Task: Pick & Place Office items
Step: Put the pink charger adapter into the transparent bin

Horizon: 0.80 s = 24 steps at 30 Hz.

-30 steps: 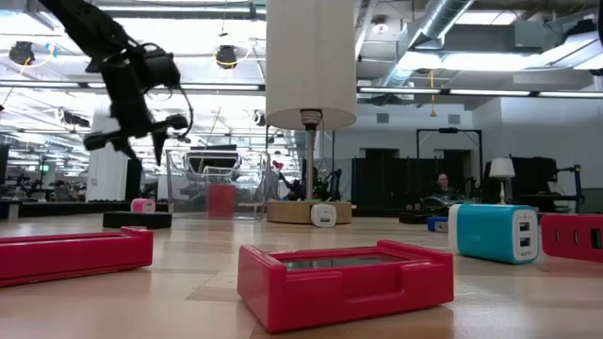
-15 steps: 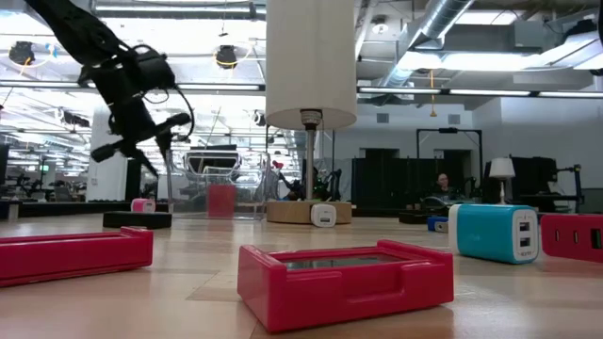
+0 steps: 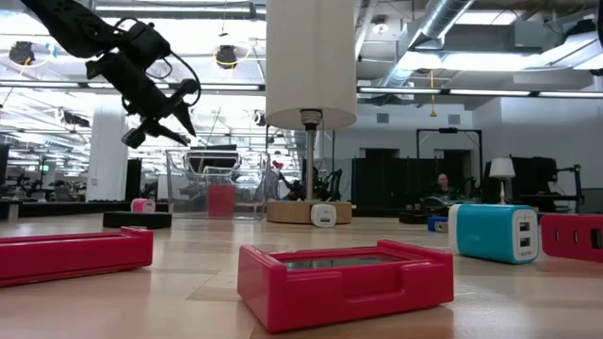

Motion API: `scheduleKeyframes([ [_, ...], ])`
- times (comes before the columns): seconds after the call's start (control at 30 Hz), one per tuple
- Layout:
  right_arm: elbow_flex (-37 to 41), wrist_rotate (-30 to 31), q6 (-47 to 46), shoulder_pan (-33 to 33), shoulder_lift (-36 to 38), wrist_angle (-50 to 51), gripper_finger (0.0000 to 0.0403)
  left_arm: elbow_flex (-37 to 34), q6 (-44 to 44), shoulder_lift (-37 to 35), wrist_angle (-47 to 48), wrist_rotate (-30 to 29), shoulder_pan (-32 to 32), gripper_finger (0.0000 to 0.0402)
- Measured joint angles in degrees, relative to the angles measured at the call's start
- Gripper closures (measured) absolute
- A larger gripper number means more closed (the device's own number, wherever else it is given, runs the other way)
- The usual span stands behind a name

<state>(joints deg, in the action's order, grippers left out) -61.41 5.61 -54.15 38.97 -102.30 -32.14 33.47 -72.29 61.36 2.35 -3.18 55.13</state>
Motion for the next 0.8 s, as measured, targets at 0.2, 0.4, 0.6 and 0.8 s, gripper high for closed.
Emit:
scheduleKeyframes([
  [0.2, 0.0, -0.06, 0.05, 0.42, 0.0, -0.04, 0.0106, -0.66, -0.21, 0.13, -0.06, -1.16, 0.02, 0.0286],
  [0.4, 0.0, 0.97, 0.15, 0.37, 0.0, -0.16, 0.0106, -3.46, 0.32, 0.15, 0.33, -1.93, 0.73, 0.0286],
  [0.6, 0.0, 1.74, 0.17, 0.54, 0.0, -1.08, 0.0106, -5.22, -7.66, 0.17, 8.3, -1.69, 0.83, 0.0286],
  [0.8, 0.0, 1.55, 0.17, -0.19, 0.0, -0.92, 0.0106, -5.29, -9.73, 0.17, 13.53, -3.43, 0.83, 0.0286],
])
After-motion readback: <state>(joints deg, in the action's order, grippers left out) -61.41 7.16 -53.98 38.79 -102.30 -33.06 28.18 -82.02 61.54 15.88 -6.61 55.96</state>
